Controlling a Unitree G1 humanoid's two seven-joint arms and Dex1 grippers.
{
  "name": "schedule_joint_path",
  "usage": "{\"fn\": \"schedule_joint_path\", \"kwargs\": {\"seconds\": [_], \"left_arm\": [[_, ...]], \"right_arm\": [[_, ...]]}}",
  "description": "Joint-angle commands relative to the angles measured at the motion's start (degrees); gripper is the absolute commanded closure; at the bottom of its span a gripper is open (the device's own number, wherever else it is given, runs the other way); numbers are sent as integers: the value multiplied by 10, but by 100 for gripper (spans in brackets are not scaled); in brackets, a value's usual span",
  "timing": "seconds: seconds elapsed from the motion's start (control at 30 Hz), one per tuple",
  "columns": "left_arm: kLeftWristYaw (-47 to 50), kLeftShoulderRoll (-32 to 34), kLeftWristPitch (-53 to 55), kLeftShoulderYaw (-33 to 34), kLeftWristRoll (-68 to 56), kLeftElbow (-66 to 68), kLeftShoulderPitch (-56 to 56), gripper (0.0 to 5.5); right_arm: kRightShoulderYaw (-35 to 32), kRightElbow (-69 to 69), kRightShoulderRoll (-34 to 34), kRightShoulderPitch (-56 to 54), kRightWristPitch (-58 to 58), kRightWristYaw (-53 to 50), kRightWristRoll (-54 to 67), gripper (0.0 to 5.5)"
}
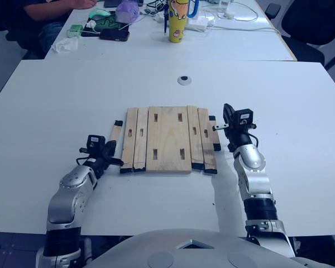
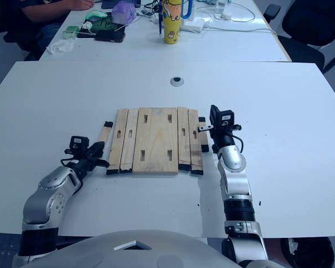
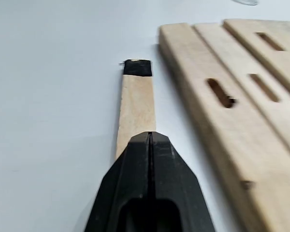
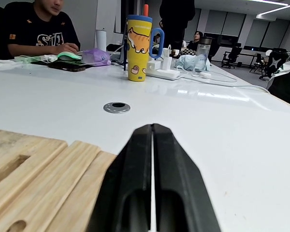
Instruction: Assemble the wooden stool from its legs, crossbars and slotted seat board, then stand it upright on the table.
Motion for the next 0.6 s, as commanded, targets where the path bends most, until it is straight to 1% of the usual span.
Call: {"fn": "schedule_joint_path", "kwargs": {"seconds": [0.03,0.13,0.2,0.4,0.53,0.6], "left_arm": [[7,10,-10,16,15,14,2,549],[-5,-7,-59,29,-5,-11,-14,549],[-6,-13,-71,35,-15,-19,-19,549],[-15,8,-62,36,-6,-2,-9,480],[-29,24,-60,38,-3,8,-7,421],[-35,34,-63,42,-1,20,-7,383]], "right_arm": [[3,-5,-1,1,6,1,-2,550],[3,-5,-1,3,5,0,-2,550],[3,-6,-1,4,5,-1,-2,550],[4,-6,1,5,4,-3,-2,550],[5,-7,1,5,4,-3,-2,550],[4,-7,1,6,4,-2,-2,550]]}}
